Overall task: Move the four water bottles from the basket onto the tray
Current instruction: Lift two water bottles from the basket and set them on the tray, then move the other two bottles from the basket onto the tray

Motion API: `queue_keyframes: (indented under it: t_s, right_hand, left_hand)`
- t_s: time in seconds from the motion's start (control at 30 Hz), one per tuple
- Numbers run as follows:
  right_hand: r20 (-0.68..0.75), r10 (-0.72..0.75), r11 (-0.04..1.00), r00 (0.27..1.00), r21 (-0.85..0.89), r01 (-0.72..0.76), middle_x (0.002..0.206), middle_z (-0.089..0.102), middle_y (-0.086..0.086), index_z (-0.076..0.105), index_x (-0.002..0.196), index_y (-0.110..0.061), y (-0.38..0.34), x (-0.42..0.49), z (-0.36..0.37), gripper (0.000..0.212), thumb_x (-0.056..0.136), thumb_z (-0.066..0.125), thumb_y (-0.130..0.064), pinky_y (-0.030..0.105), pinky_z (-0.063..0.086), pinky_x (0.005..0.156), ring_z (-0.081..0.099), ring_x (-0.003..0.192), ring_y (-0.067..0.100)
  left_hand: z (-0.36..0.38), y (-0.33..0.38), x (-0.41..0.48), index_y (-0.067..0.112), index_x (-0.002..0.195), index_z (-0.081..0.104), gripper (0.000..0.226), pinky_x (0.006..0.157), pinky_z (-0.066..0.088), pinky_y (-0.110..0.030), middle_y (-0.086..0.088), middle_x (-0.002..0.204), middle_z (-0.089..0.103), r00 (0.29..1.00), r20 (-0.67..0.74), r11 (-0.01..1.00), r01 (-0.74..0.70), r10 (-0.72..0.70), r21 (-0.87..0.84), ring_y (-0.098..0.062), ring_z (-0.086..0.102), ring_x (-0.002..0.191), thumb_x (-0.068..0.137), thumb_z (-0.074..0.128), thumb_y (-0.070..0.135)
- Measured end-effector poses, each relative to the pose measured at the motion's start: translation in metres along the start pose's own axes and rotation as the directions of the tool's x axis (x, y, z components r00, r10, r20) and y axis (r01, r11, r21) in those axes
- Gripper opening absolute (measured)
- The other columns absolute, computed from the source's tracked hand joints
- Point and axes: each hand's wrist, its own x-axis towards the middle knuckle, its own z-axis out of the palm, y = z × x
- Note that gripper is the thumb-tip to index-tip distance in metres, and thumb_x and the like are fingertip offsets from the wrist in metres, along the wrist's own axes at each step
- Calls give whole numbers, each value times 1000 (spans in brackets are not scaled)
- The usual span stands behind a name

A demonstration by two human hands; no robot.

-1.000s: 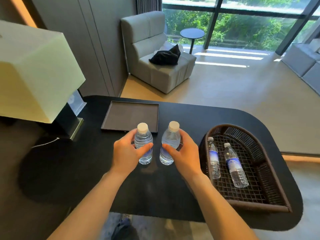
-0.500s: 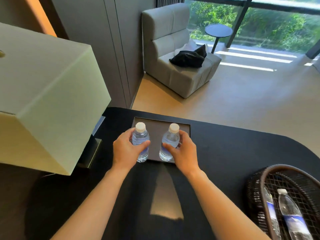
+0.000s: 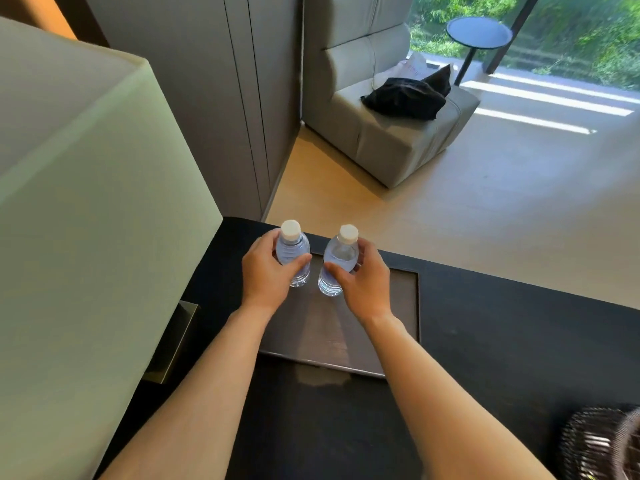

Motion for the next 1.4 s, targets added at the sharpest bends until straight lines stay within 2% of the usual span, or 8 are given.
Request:
queue_keyframes:
  t_s: [0.37, 0.5, 0.67, 0.9, 1.03, 1.2, 1.33, 1.4]
  right_hand:
    - [-13, -46, 998, 999, -31, 45, 120, 67, -7, 56, 127, -26, 5, 33, 27, 61, 76, 91, -25, 42, 57, 97, 64, 110, 14]
    - [-7, -57, 997, 998, -48, 57, 124, 67, -3, 55, 129, -26, 4, 36, 29, 64, 76, 91, -26, 42, 57, 97, 64, 112, 16]
    - [-12, -48, 998, 999, -32, 47, 118, 62, -11, 52, 125, -29, 5, 31, 27, 62, 76, 91, -27, 39, 57, 96, 62, 108, 11]
    - [79, 65, 996, 995, -69, -60, 151, 52, 4, 38, 152, -14, 4, 19, 14, 90, 80, 87, -35, 30, 41, 109, 50, 138, 18]
    - [85, 103, 985, 991, -149, -89, 157, 47, 4, 35, 155, -17, 14, -17, -11, 90, 83, 82, -45, 42, 42, 116, 46, 143, 20]
    - [84, 173, 967, 981, -203, -153, 154, 49, 0, 42, 152, -18, 29, -90, -73, 76, 90, 74, -47, 42, 42, 116, 46, 142, 17]
    - [129, 210, 949, 969, -264, -170, 151, 50, 2, 45, 150, -15, 43, -159, -136, 66, 96, 67, -44, 26, 38, 110, 48, 139, 17]
    - [102, 224, 934, 969, -306, -184, 149, 52, 5, 46, 149, -12, 56, -196, -171, 64, 97, 66, -43, 23, 35, 109, 49, 138, 18]
  left_hand:
    - [7, -11, 34, 17, 135, 62, 64, 98, 57, -41, -4, 127, 66, 994, 65, 995, -93, 91, 42, -18, 64, 118, 76, 87, 25]
    - [6, -15, 39, 17, 138, 60, 66, 100, 56, -42, -3, 130, 65, 993, 89, 996, -85, 82, 24, -17, 63, 121, 77, 87, 24]
    - [3, -16, 41, 19, 139, 57, 68, 102, 55, -39, 1, 130, 64, 991, 123, 998, -50, 47, 21, -15, 62, 122, 77, 87, 23]
    - [2, -10, 31, 12, 151, 43, 83, 107, 43, -29, -10, 147, 55, 988, 152, 998, 10, -19, 61, -23, 52, 136, 81, 84, 23]
    - [-9, -16, 8, 15, 159, 28, 96, 116, 39, -44, -10, 161, 41, 978, 152, 984, 124, -143, 130, -28, 40, 147, 82, 82, 36]
    - [-21, -15, -63, 12, 149, 48, 64, 103, 48, -37, -9, 146, 56, 959, 155, 954, 198, -236, 227, -23, 55, 132, 93, 68, 36]
    - [-10, 1, -147, 11, 133, 64, 46, 90, 49, -29, -5, 123, 66, 939, 239, 944, 177, -247, 280, -15, 63, 109, 95, 65, 36]
    - [0, 16, -194, 12, 126, 68, 39, 88, 48, -27, -2, 115, 69, 922, 305, 942, 143, -239, 303, -14, 64, 103, 95, 65, 36]
